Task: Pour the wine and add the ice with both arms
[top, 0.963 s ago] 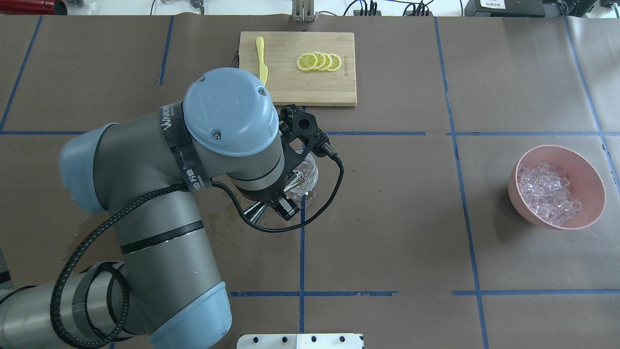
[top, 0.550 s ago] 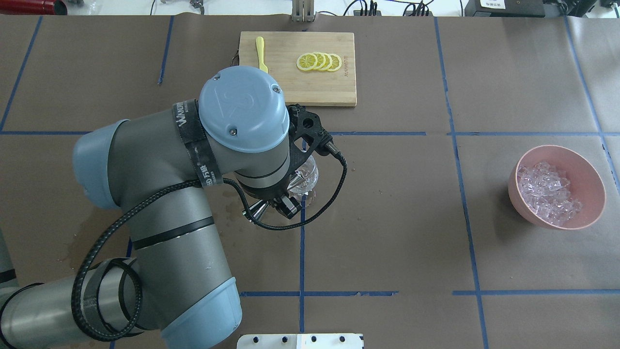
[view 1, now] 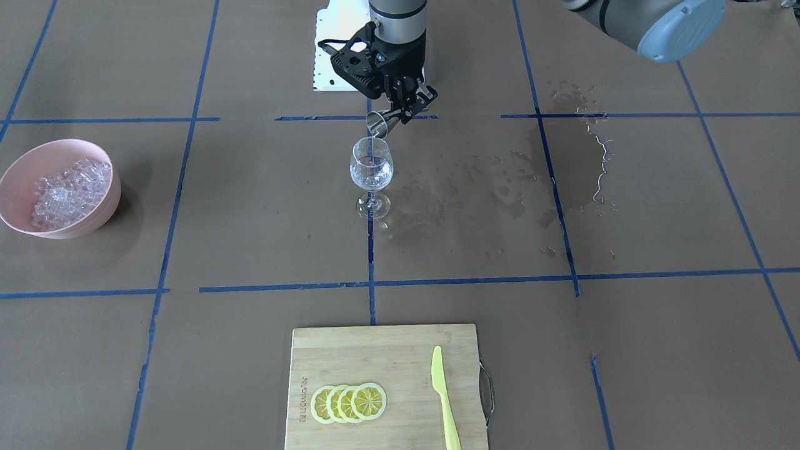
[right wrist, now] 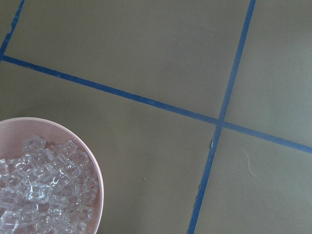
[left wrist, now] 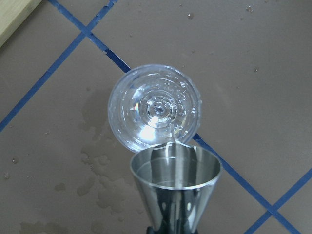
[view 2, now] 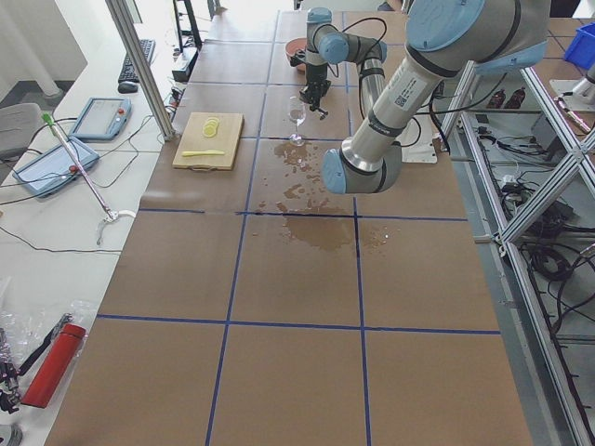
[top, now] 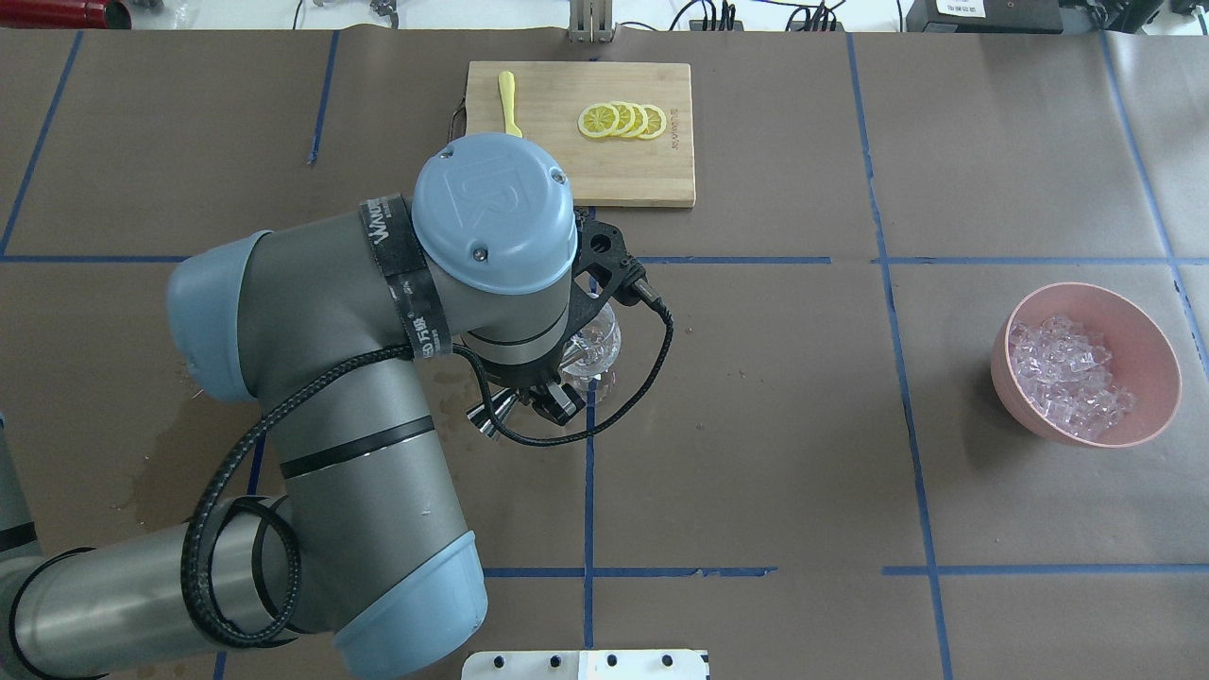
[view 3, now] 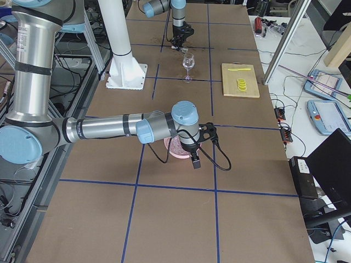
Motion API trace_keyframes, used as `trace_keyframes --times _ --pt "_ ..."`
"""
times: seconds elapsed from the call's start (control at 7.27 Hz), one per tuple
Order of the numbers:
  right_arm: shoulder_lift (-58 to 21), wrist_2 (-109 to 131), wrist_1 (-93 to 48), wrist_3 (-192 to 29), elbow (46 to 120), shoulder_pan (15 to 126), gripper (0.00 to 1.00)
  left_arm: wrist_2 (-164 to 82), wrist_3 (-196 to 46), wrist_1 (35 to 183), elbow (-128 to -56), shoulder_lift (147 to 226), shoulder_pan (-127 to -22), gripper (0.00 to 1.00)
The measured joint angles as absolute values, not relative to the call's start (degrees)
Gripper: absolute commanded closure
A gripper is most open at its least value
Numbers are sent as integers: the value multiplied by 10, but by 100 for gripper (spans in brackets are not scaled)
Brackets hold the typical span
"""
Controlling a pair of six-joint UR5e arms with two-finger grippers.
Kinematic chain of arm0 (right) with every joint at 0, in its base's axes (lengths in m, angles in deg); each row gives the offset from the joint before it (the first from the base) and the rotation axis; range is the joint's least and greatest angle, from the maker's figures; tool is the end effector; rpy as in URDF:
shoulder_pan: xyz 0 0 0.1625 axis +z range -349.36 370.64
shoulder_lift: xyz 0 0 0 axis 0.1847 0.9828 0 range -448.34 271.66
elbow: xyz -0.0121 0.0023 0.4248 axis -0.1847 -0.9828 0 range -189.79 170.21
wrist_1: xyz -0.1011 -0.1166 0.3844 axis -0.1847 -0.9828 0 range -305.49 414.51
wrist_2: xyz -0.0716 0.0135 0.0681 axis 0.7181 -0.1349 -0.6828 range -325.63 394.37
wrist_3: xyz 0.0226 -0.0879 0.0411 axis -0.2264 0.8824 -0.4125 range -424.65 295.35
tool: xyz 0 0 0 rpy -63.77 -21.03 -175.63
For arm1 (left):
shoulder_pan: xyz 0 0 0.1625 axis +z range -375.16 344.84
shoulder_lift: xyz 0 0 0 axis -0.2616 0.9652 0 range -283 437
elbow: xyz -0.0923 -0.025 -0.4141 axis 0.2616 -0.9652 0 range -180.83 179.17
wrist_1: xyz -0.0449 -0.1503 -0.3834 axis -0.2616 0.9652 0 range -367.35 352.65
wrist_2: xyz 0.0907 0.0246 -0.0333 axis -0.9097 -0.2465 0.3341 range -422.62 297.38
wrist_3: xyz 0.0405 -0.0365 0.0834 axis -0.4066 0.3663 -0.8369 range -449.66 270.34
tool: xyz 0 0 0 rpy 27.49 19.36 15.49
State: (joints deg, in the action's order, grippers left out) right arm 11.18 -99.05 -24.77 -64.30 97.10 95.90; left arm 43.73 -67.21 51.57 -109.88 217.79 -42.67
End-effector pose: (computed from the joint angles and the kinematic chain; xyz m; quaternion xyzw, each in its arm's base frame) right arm 0.0284 -0.4398 0.5692 0.1320 -0.3707 -0.0988 0.9140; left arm 0.4855 -0.3714 0.0751 0.1517 0.3207 0.3641 0.8611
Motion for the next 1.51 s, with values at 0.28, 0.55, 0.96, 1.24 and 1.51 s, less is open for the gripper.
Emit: trace_keyframes --times 0.28,0.55,0.96,1.24,1.51 --pt "112 -990 -248 -643 970 959 0 437 -683 472 -1087 2204 -427 100" --pt "111 -990 -248 -643 970 959 0 436 -685 442 -1053 2239 -427 100" --pt "111 -990 -248 -643 969 959 0 434 -686 432 -1039 2249 -427 100" --pt "110 -990 -248 -643 969 959 0 432 -691 431 -1039 2249 -429 100" --pt "110 -990 -248 -643 970 959 0 431 -694 432 -1047 2246 -431 100"
